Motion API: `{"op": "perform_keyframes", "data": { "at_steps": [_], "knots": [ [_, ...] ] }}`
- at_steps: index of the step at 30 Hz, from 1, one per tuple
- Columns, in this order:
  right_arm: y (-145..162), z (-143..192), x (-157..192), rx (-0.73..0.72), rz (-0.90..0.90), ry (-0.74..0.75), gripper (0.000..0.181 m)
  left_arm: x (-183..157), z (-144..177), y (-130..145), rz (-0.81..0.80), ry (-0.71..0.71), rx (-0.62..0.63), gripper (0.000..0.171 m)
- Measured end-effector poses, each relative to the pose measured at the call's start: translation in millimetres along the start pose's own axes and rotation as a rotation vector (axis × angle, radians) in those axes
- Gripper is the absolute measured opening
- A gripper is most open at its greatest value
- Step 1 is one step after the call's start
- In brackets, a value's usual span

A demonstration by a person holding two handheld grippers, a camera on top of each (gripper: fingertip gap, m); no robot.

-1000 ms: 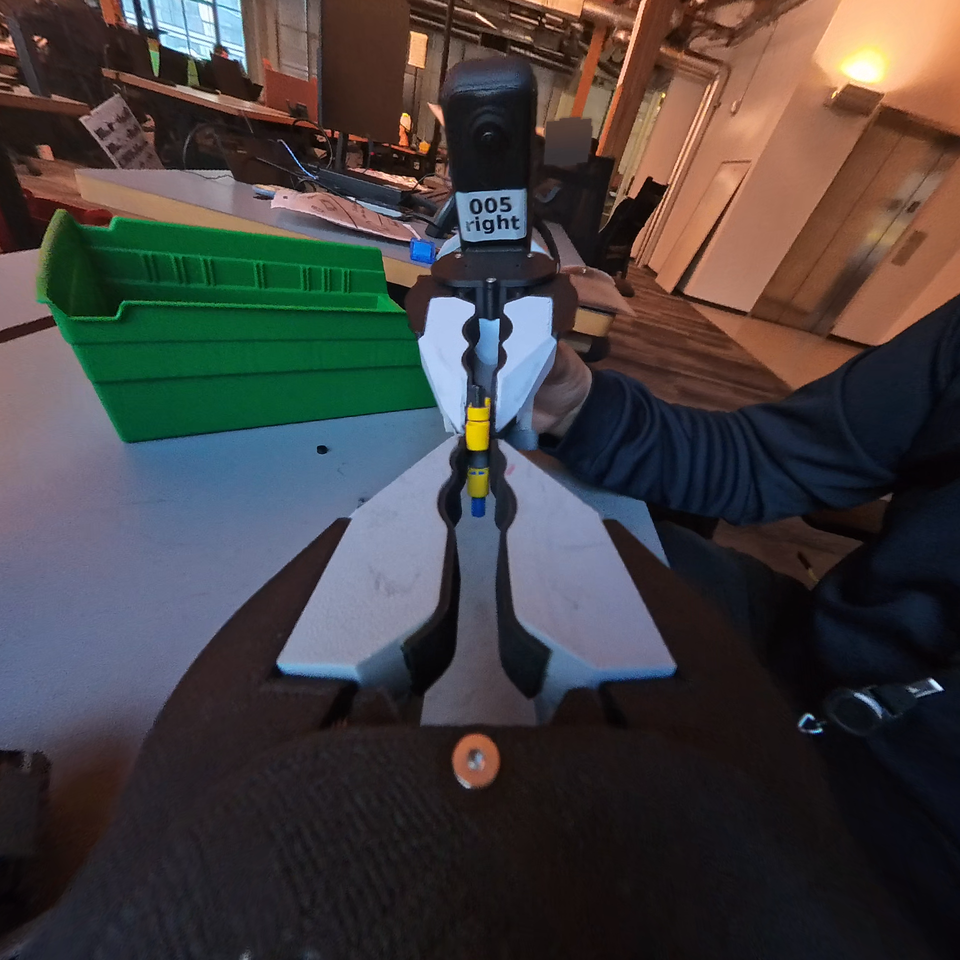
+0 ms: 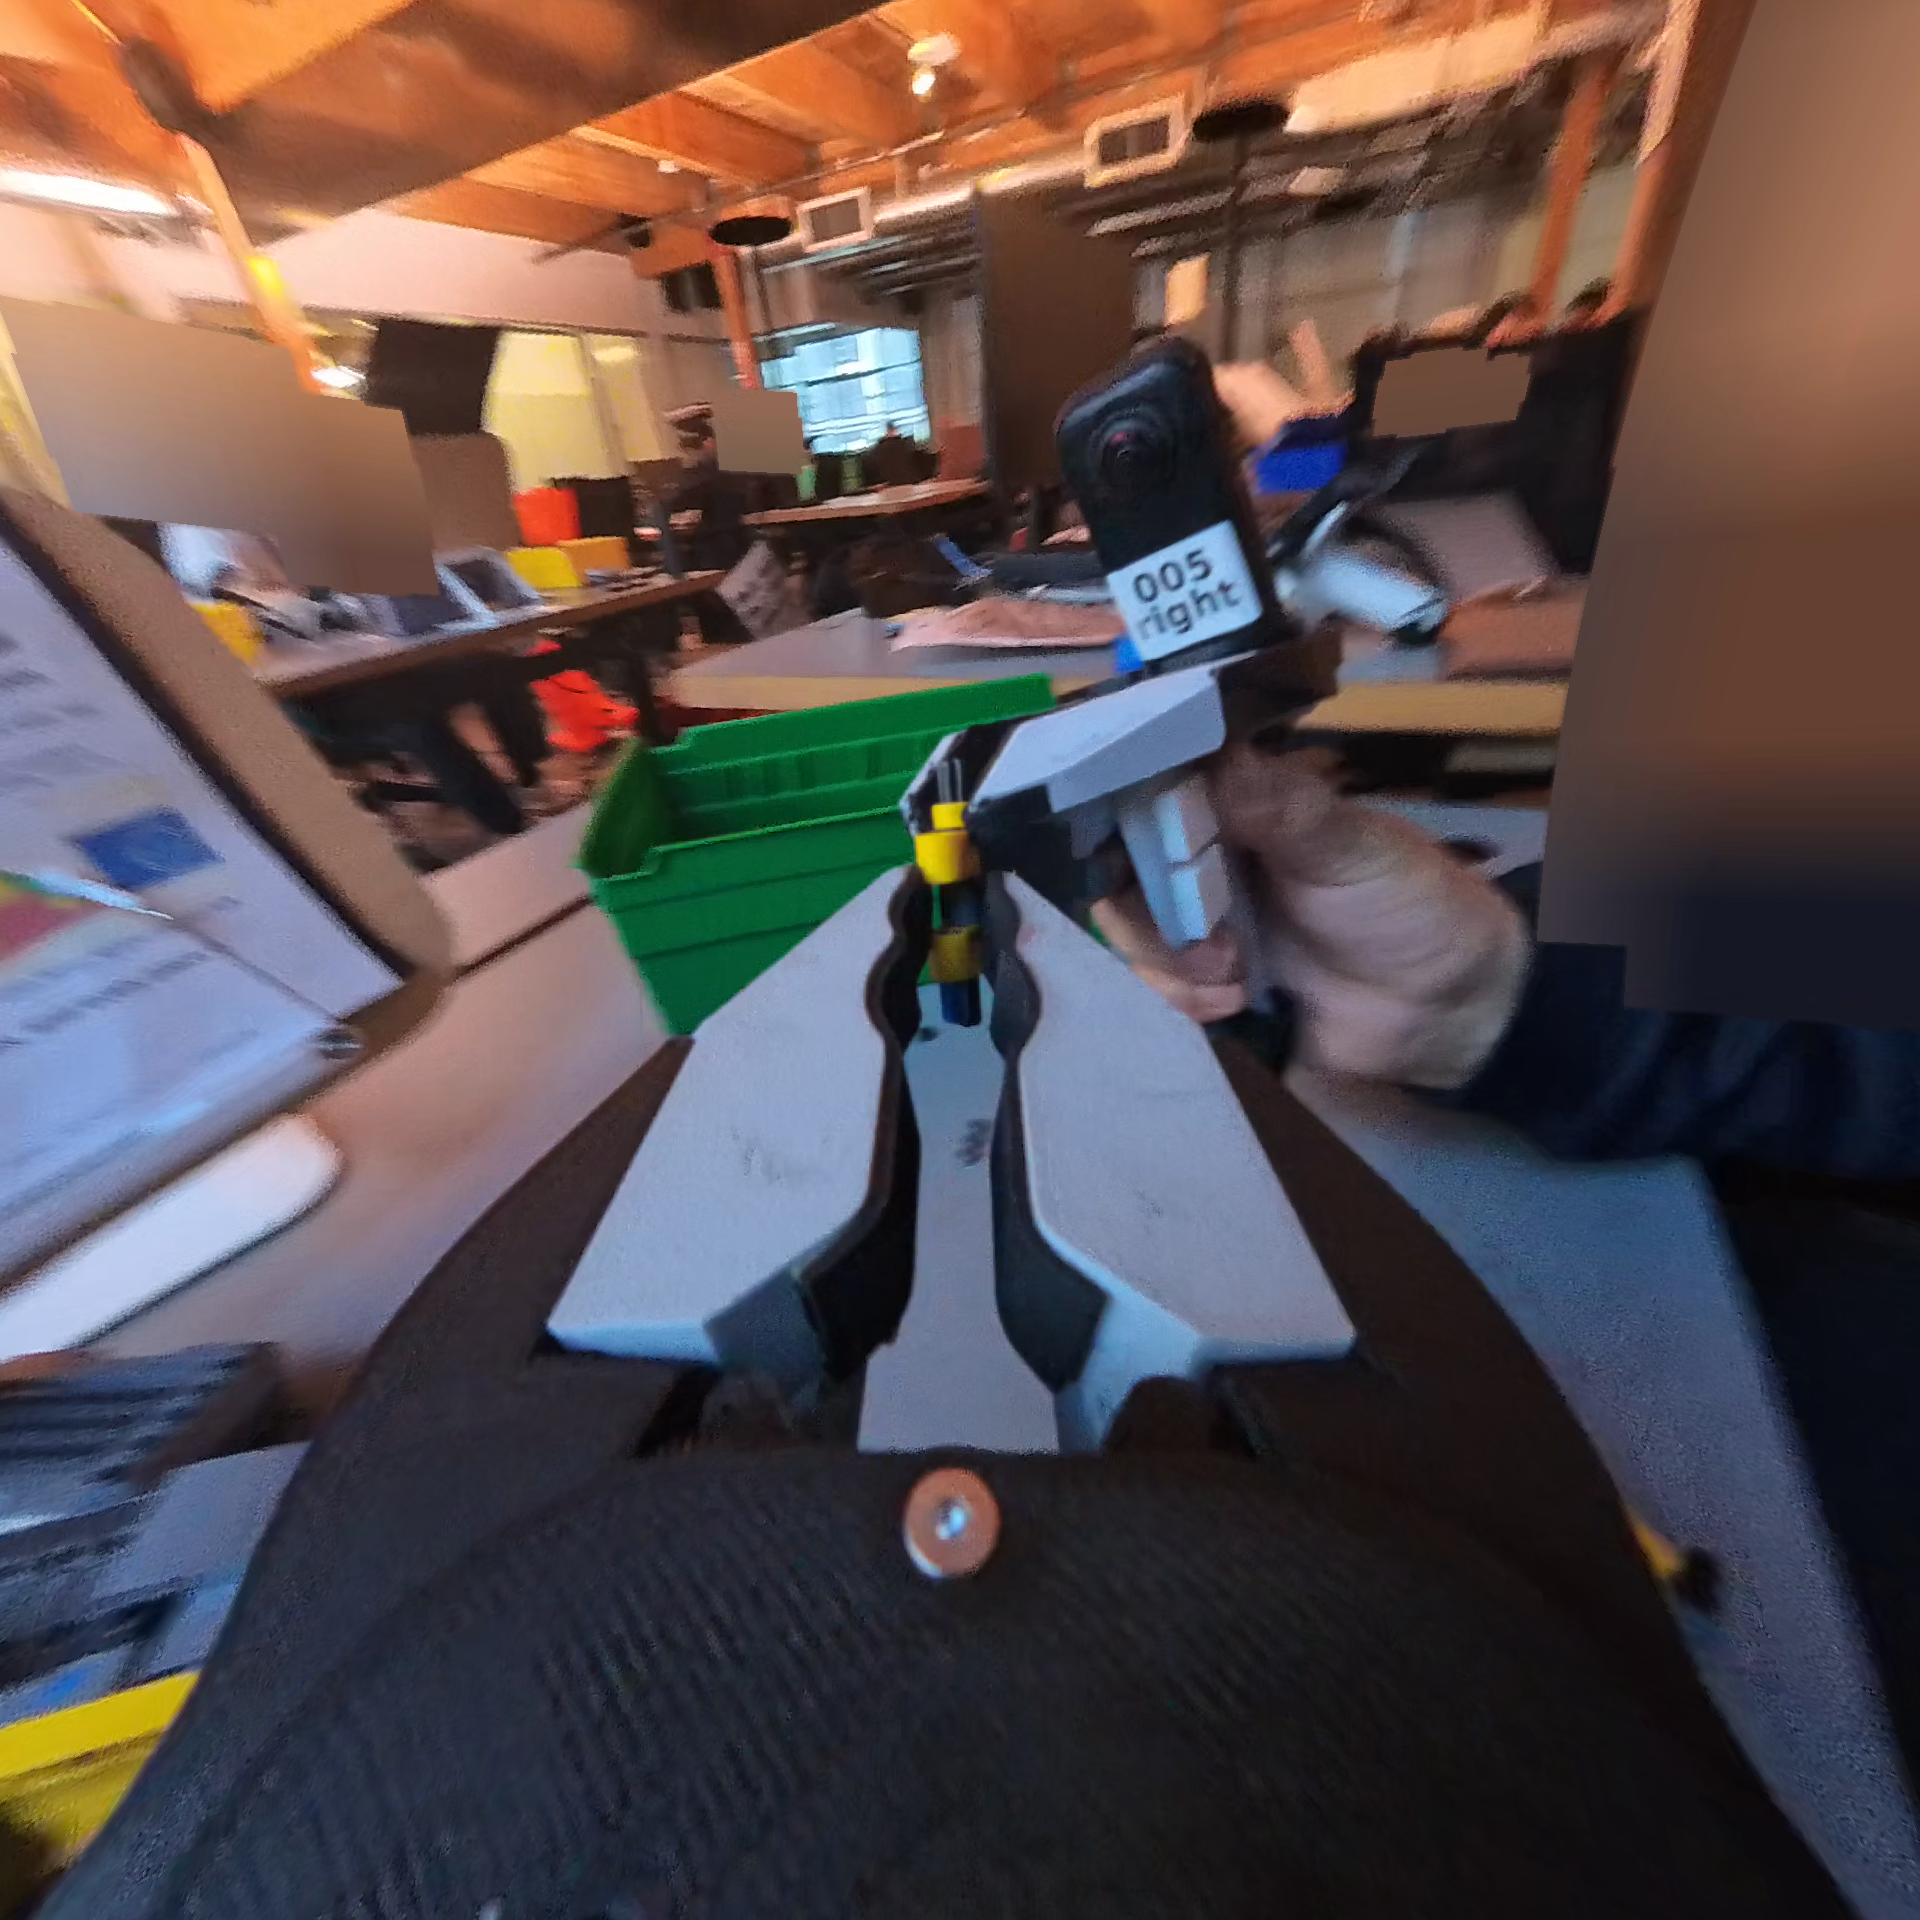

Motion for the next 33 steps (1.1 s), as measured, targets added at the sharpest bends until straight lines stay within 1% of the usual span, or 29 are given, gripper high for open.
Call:
{"op": "perform_keyframes", "data": {
  "at_steps": [2, 3, 4, 5, 6, 7, 9, 11, 13, 14, 15, 16, 17, 19, 20, 21, 23, 24, 27, 29, 30, 33],
  "knots": [
    [1.2, -3.6, -1.2, -0.002, -0.021, 0.001, 0.003, -0.6, 2.4, -1.0, -0.201, -0.14, 0.025, 0.009],
    [0.6, -5.0, -0.8, 0.013, -0.003, 0.017, 0.004, -0.7, 3.5, -1.6, -0.304, -0.201, 0.039, 0.01],
    [-1.7, -3.4, -3.2, 0.017, 0.016, 0.06, 0.0, 0.5, 5.3, -2.0, -0.421, -0.274, 0.047, 0.005],
    [-1.4, -3.3, -4.0, 0.049, 0.023, 0.073, 0.0, 0.3, 5.2, -1.1, -0.526, -0.332, 0.067, 0.006],
    [-0.6, -4.4, -3.6, 0.086, 0.059, 0.1, 0.0, 1.7, 4.9, 0.3, -0.561, -0.367, 0.078, 0.006],
    [-0.4, -5.3, -2.7, 0.125, 0.1, 0.124, 0.001, 4.0, 4.8, 1.7, -0.536, -0.35, 0.075, 0.005],
    [-2.7, -5.8, 0.1, 0.144, 0.119, 0.115, 0.001, 3.9, 5.9, 0.6, -0.467, -0.278, 0.046, 0.005],
    [-4.6, 0.6, 2.3, 0.197, 0.168, 0.084, 0.001, 0.6, 3.5, 4.9, -0.4, -0.151, 0.061, 0.005],
    [-7.4, 11.5, 7.1, 0.262, 0.244, 0.05, 0.008, -0.3, 4.3, 4.0, -0.251, -0.017, 0.055, 0.005],
    [-6.6, 17.6, 6.5, 0.316, 0.285, 0.063, 0.012, 0.2, 4.9, 3.6, -0.193, 0.029, 0.053, 0.005],
    [-4.9, 22.7, 5.1, 0.374, 0.311, 0.079, 0.028, 1.1, 5.8, 2.9, -0.165, 0.053, 0.043, 0.005],
    [-2.8, 26.0, 7.1, 0.425, 0.311, 0.058, 0.033, -1.3, 6.2, 3.2, -0.152, 0.101, 0.042, 0.005],
    [-1.5, 27.9, 10.3, 0.461, 0.303, 0.028, 0.029, -4.2, 5.9, 4.4, -0.132, 0.145, 0.053, 0.005],
    [-1.4, 28.4, 14.4, 0.494, 0.319, 0.016, 0.029, -9.4, 3.7, 7.3, -0.1, 0.202, 0.078, 0.005],
    [-0.3, 28.1, 17.2, 0.516, 0.322, 0.003, 0.024, -14.4, 3.1, 8.6, -0.095, 0.246, 0.086, 0.005],
    [1.2, 27.9, 19.5, 0.539, 0.329, -0.003, 0.017, -17.3, 2.3, 10.0, -0.098, 0.265, 0.091, 0.005],
    [5.2, 27.7, 24.6, 0.575, 0.345, -0.019, 0.014, -21.2, 1.1, 13.8, -0.114, 0.289, 0.108, 0.005],
    [7.5, 28.5, 26.3, 0.597, 0.355, -0.018, 0.006, -20.6, 0.3, 15.2, -0.126, 0.278, 0.112, 0.005],
    [13.0, 31.4, 26.7, 0.644, 0.385, 0.032, 0.006, -18.1, -3.6, 23.5, -0.176, 0.232, 0.163, 0.006],
    [15.1, 32.8, 28.6, 0.643, 0.371, 0.048, 0.005, -19.6, -4.4, 25.0, -0.19, 0.217, 0.145, 0.007],
    [14.5, 32.9, 30.5, 0.615, 0.356, 0.05, 0.004, -19.1, -4.9, 25.2, -0.155, 0.226, 0.13, 0.011],
    [16.1, 34.2, 35.2, 0.56, 0.317, 0.052, 0.004, -19.8, -5.0, 25.2, -0.029, 0.307, 0.144, 0.009]
  ]
}}
Point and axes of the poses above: each gripper's, where its closed fingertips meet, z back along the fingers, y out of its underside, x = y × z across the jaws, the point moved 6 cm from there along z, back along the fingers, and after that the axes turned 15 degrees about z, right-handed, at the moved point
